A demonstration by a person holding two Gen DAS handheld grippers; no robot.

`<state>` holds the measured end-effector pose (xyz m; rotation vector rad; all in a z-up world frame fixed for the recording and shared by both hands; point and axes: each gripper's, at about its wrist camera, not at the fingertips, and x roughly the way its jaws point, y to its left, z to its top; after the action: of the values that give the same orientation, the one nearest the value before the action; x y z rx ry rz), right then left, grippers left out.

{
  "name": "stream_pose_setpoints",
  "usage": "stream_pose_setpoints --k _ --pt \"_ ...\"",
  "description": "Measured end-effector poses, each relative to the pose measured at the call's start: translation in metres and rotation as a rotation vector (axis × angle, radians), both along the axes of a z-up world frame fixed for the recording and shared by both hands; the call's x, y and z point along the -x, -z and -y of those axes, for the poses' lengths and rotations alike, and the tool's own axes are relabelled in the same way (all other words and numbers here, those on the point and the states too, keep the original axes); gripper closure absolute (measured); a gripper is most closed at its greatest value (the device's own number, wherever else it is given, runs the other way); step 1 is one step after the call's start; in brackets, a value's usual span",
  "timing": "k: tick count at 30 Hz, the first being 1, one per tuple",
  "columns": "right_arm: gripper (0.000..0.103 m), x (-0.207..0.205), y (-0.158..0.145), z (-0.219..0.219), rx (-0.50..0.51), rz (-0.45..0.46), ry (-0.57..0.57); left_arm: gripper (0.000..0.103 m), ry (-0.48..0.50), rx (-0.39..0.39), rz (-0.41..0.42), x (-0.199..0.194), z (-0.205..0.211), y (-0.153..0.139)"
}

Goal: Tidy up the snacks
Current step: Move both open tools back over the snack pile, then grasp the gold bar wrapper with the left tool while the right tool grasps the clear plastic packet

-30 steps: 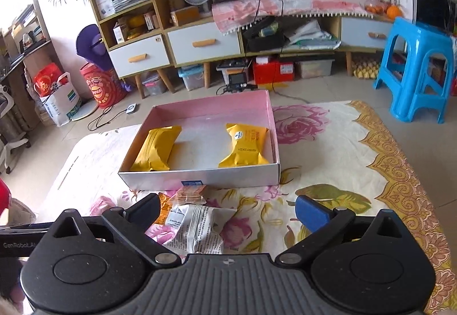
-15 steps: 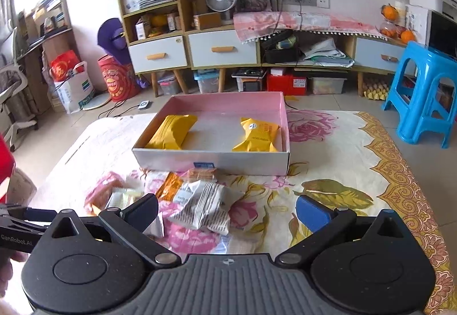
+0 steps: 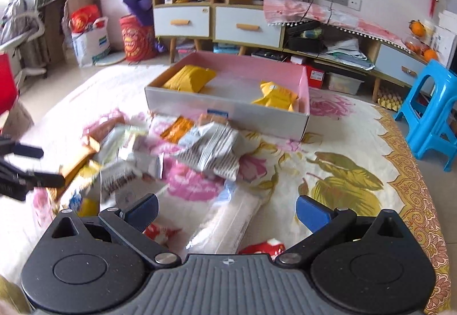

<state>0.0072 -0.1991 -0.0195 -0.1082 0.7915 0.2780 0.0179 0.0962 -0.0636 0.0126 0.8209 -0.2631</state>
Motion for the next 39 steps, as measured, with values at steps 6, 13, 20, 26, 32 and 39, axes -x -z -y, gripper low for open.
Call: stream_pose_setpoints --k 6,13,20,26,32,39 --pt "0.008 0.001 0.014 -0.006 0.045 -0.013 -0.023 0.010 0.000 -0.003 -0.002 -0.004 -0.002 0.006" --pt "0.016 -0.004 0.022 -0.004 0.043 -0.043 -0.019 0.028 0.011 -0.014 -0.012 -0.007 0.000 0.011" --pt "0.028 -0.007 0.026 -0.004 0.024 -0.069 -0.035 0.043 0.045 -0.037 0.005 -0.008 0.008 0.010" --pt "0.047 -0.010 0.025 -0.005 -0.009 -0.090 -0.058 0.064 0.065 -0.060 0.011 -0.006 0.012 0.008" --pt "0.077 -0.011 0.028 -0.010 0.008 -0.117 -0.071 0.076 0.048 -0.045 -0.015 -0.008 0.011 0.004" --pt "0.092 -0.011 0.022 -0.014 0.014 -0.114 -0.082 0.077 0.022 -0.004 -0.043 -0.009 0.009 -0.001"
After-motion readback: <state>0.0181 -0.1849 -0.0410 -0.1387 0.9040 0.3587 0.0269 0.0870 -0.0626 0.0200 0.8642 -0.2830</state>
